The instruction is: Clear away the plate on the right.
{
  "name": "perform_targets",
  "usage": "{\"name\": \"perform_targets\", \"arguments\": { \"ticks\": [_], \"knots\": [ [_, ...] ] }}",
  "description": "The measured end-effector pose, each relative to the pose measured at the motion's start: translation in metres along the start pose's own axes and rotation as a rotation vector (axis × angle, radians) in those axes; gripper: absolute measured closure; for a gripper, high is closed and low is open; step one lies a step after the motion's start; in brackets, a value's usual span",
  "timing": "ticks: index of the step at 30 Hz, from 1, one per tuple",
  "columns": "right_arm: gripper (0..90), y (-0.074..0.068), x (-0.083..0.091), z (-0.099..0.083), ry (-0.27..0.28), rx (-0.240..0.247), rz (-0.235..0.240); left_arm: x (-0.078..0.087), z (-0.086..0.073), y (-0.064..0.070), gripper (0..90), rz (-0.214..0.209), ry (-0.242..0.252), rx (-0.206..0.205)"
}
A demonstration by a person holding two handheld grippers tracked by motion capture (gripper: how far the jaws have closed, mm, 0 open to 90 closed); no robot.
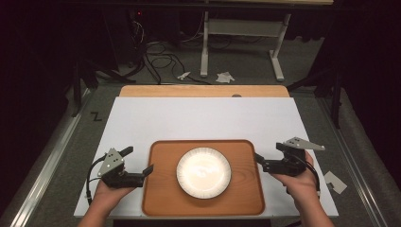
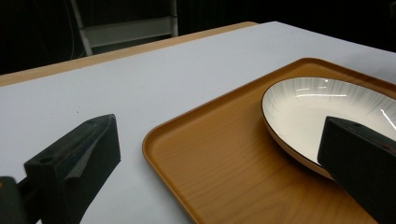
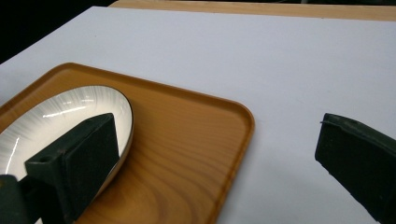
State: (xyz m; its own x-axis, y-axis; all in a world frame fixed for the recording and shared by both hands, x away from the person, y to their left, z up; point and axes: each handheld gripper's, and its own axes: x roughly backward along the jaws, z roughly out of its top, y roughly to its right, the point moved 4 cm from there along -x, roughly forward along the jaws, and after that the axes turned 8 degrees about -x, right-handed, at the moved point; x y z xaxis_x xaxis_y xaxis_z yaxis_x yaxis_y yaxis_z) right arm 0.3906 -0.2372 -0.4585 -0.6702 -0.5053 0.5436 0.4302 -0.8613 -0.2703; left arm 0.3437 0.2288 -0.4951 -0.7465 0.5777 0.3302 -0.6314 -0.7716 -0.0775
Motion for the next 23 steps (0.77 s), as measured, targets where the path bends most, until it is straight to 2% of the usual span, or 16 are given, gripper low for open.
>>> {"name": "perform_targets", "arguments": {
  "ticks": [4, 6, 11, 14, 23],
  "knots": [
    [0.0, 0.011, 0.017, -0.015, 0.061, 0.017, -0.009, 0.001, 0.001, 0.001, 0.2, -0.001, 0.004, 0.003],
    [0.0, 0.014, 0.020, -0.022, 0.064, 0.005, 0.008, -0.001, 0.000, 0.000, 0.3, 0.001, -0.002, 0.006],
    [0.0, 0.020, 0.015, -0.023, 0.057, -0.003, 0.004, -0.002, 0.000, 0.001, 0.3, 0.004, -0.008, 0.004],
    [0.0, 0.022, 0.013, -0.026, 0.033, 0.002, 0.005, -0.002, 0.000, 0.001, 0.3, 0.008, -0.009, 0.004],
    [0.1, 0.025, 0.014, -0.026, 0.048, 0.001, -0.008, 0.001, 0.001, -0.001, 0.2, 0.009, 0.003, 0.008]
  ]
}}
